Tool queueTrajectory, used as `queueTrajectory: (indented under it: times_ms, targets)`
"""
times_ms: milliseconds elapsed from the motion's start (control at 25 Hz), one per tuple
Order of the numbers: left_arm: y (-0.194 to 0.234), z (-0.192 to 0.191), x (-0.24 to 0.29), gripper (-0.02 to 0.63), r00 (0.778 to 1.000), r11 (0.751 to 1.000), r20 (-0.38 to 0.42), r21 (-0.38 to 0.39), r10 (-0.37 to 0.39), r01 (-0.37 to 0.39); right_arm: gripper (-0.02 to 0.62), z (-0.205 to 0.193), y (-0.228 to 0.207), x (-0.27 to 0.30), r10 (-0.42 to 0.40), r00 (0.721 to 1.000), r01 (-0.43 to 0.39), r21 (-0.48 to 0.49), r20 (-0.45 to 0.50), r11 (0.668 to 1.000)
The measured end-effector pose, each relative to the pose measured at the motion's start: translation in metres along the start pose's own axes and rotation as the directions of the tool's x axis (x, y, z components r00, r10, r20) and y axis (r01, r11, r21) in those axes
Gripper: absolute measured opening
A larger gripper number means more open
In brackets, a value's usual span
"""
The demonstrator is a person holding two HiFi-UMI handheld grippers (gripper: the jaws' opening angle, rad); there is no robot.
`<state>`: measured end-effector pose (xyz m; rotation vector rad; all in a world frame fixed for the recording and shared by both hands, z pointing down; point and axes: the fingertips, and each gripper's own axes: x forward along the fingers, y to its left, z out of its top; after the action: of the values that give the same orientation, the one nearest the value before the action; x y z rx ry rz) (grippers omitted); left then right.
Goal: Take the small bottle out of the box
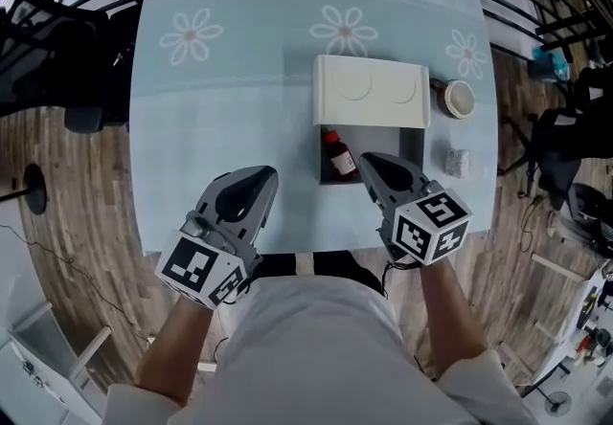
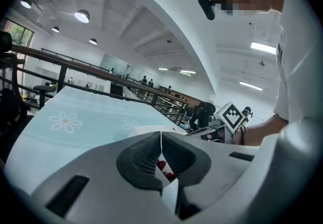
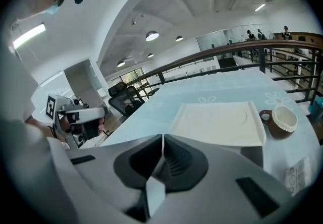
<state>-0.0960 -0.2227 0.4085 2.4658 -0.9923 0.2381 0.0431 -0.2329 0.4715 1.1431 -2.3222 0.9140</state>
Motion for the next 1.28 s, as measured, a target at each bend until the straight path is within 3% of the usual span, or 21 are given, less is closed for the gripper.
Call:
queueTrajectory:
  times_ms: [520, 840, 1000, 1280]
  targets:
    - [0.012, -0.01, 0.0, 0.023, 1.0, 0.999, -0.004, -0.02, -0.029, 0.029, 0.025, -0.028, -0.006, 0.032, -0.054, 0.989, 0.043, -0.083, -0.135, 0.996]
    - [0.017, -0.018, -0.001, 0.023, 0.999, 0.999, -0.004, -0.042, -0.032, 0.031, 0.026, -0.046, -0.008, 0.048, -0.059, 0.973, 0.029, -0.133, -0.225, 0.991]
    - [0.02, -0.021, -0.003, 0.023, 1.0, 0.998, -0.005, -0.052, -0.029, 0.029, 0.105, -0.057, -0.009, 0.056, -0.062, 0.959, 0.021, -0.148, -0.275, 0.989]
    - [0.026, -0.024, -0.007, 0.023, 1.0, 0.998, -0.003, -0.064, -0.019, 0.019, 0.141, -0.067, -0.013, 0.064, -0.087, 0.942, 0.033, -0.167, -0.324, 0.985]
